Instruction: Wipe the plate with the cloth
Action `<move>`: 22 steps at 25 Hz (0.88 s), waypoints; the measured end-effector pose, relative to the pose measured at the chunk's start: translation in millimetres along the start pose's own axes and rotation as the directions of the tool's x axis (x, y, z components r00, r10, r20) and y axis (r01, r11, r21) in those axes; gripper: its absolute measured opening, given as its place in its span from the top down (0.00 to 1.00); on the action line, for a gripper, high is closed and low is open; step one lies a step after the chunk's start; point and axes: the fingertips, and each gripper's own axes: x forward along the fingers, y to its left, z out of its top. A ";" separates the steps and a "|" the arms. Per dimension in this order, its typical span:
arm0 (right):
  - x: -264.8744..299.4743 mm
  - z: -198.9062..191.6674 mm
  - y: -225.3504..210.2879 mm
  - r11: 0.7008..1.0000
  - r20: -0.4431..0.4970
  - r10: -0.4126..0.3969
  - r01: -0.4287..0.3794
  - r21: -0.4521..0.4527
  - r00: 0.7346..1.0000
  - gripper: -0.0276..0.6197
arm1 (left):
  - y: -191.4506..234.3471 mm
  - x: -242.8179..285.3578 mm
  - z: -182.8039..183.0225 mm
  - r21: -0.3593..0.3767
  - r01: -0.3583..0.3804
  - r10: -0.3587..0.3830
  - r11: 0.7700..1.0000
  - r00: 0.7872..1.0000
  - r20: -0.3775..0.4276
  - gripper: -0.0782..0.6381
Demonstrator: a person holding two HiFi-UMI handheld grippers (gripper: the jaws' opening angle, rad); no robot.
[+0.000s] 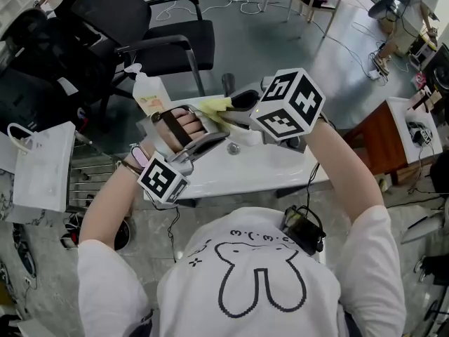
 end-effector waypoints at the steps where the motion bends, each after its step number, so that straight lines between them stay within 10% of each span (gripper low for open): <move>1: 3.3 0.2 3.4 1.000 -0.003 0.021 -0.021 0.010 1.000 0.88 | 0.7 -0.1 0.9 0.005 0.002 -0.002 1.000 1.000 0.001 0.86; 22: 56.9 -7.4 -38.6 0.996 -0.159 0.052 -0.040 0.080 0.986 0.88 | -6.8 -3.7 1.5 0.048 0.033 -0.032 0.998 0.999 -0.018 0.86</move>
